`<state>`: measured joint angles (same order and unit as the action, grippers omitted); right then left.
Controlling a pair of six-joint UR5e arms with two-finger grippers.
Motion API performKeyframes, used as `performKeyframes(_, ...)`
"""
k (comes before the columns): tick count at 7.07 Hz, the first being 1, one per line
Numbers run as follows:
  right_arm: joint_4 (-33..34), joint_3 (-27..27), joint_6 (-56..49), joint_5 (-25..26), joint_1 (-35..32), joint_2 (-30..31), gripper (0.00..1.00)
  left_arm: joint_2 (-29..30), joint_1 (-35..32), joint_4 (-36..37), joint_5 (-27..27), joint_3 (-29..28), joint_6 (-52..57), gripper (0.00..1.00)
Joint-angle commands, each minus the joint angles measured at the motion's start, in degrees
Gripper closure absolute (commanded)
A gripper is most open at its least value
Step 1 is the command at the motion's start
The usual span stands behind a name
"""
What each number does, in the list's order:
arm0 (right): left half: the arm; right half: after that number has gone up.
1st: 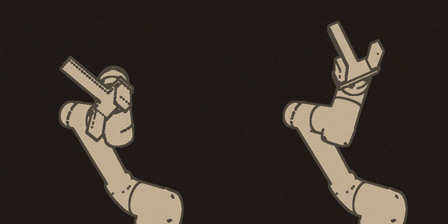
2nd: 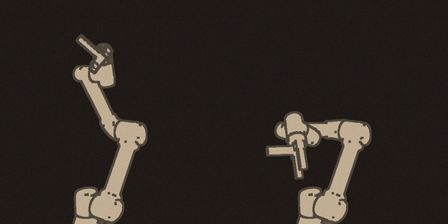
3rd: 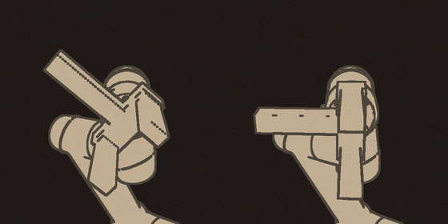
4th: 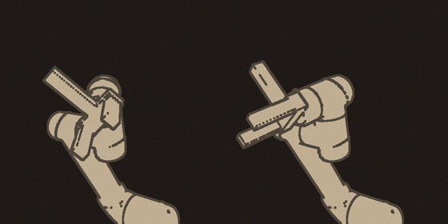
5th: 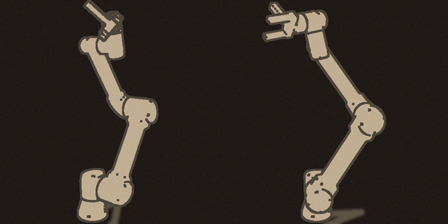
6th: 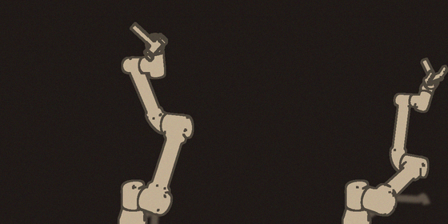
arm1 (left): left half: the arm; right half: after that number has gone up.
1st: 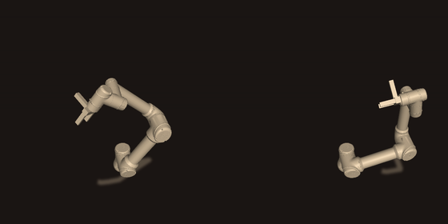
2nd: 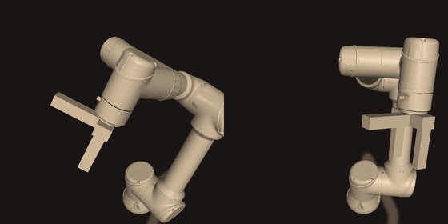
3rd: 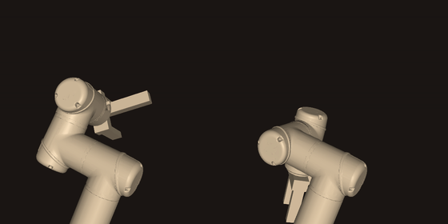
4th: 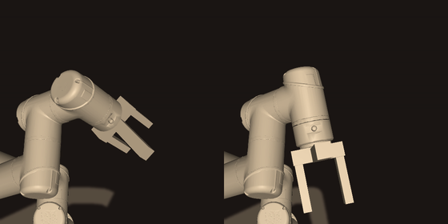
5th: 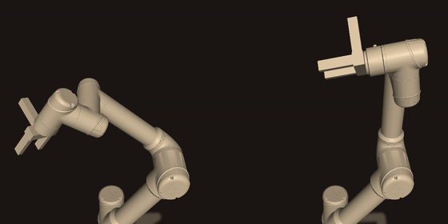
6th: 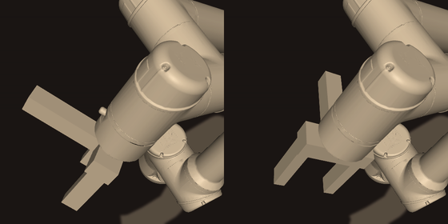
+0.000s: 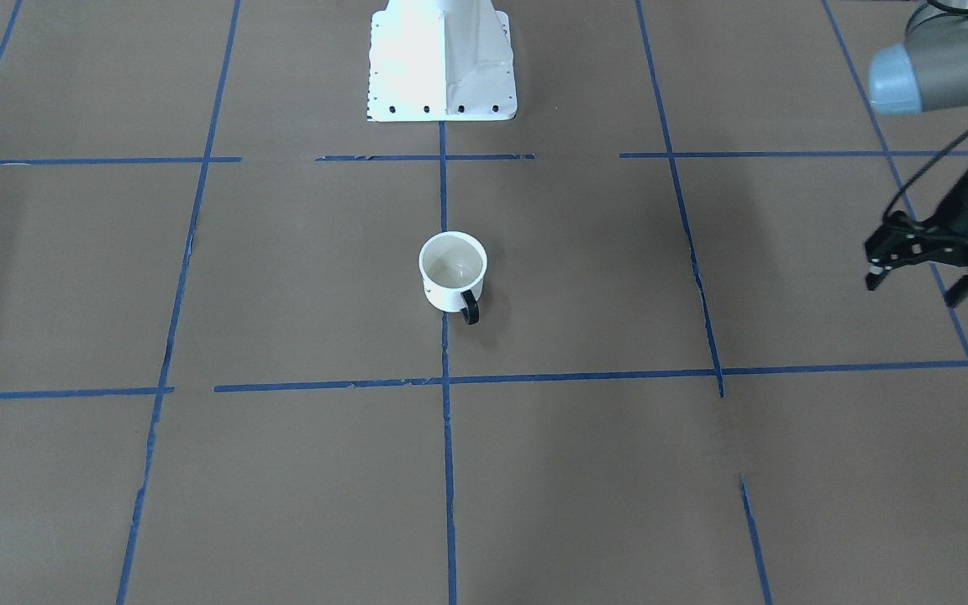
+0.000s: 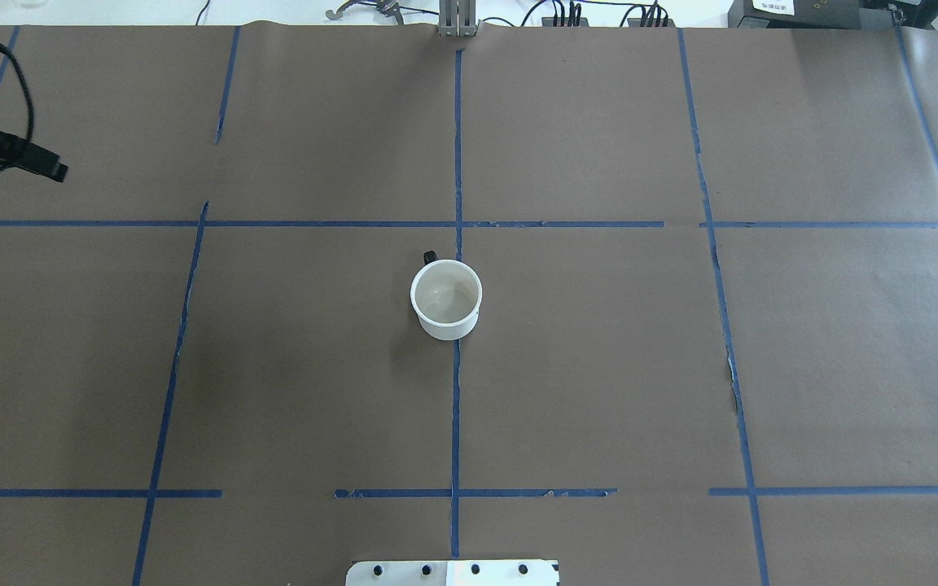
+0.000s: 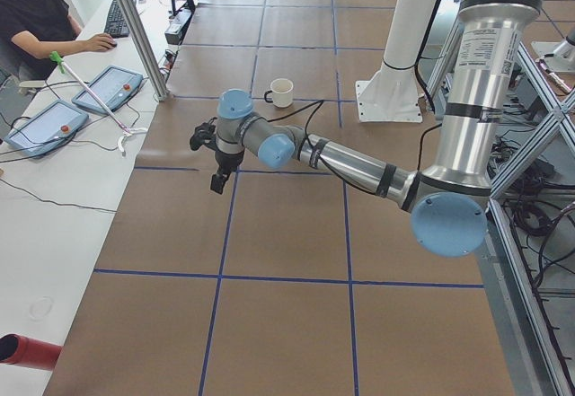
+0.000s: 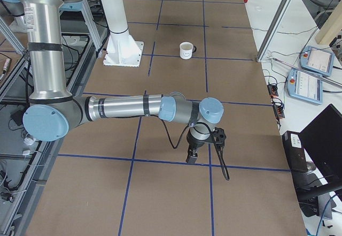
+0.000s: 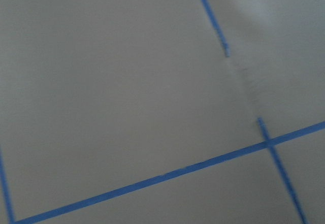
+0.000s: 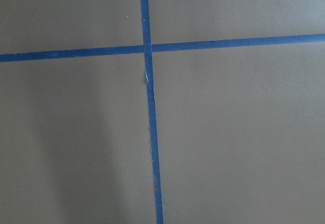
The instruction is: Flip mug
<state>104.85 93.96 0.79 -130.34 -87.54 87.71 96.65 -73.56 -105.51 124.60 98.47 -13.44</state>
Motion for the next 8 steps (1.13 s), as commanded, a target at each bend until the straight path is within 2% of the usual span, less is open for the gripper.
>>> performKeyframes(1, 0.0, 0.0, 0.0, 0.0, 0.0, 0.0, 0.00, -0.9, -10.7, 4.3, 0.6, -8.8, 15.0, 0.00)
performKeyframes(3, 0.0, 0.0, 0.0, 0.0, 0.0, 0.0, 0.00, -0.3, -14.9, 14.6, 2.7, -9.3, 23.7, 0.00)
performKeyframes(4, 0.0, 0.0, 0.0, 0.0, 0.0, 0.0, 0.00, 0.1, -16.2, 19.9, 3.1, -9.1, 23.7, 0.00)
performKeyframes(5, 0.0, 0.0, 0.0, 0.0, 0.0, 0.0, 0.00, 0.0, -16.5, 23.8, 5.8, -9.1, 23.6, 0.00)
performKeyframes(7, 0.0, 0.0, 0.0, 0.0, 0.0, 0.0, 0.00, -4.4, -16.5, 23.5, 9.6, -8.1, 23.6, 0.00)
performKeyframes(8, 0.0, 0.0, 0.0, 0.0, 0.0, 0.0, 0.00, -4.7, -16.5, 23.5, 11.2, -7.8, 23.6, 0.00)
